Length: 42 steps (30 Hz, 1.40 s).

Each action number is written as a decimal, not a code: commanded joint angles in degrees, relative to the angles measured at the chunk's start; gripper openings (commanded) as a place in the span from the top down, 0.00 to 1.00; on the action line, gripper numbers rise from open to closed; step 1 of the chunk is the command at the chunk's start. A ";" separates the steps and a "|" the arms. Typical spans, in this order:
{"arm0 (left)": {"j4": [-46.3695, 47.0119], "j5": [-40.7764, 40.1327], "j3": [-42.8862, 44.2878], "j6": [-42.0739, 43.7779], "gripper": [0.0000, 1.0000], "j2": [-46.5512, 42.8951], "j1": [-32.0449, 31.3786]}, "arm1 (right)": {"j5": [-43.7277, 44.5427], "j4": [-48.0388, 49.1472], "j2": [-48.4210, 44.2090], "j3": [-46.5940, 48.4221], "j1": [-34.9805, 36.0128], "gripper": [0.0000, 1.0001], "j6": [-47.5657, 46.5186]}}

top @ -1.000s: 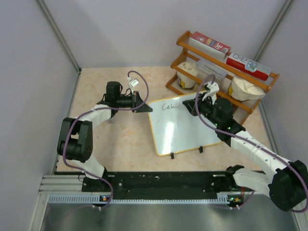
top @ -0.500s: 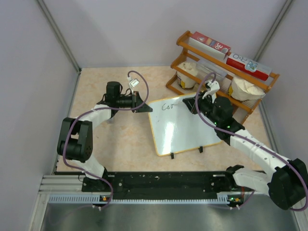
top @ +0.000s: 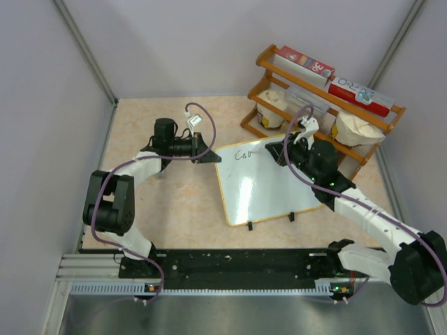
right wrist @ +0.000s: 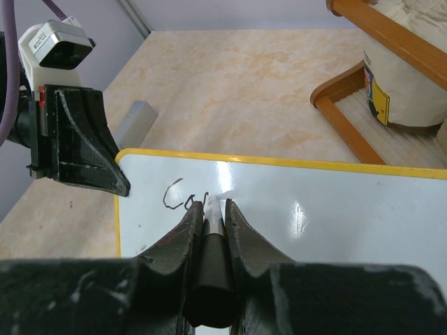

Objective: Write a sentence on the whiteboard

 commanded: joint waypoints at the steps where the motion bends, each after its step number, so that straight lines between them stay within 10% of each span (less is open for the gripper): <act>1: -1.84 -2.13 -0.57 9.62 1.00 0.20 -2.01 | 0.35 -2.60 -1.02 -0.81 0.27 1.00 -1.50; 42: -3.07 -2.75 -0.74 10.50 1.00 -0.23 -2.10 | 0.17 1.96 -2.25 1.39 -0.70 1.00 1.75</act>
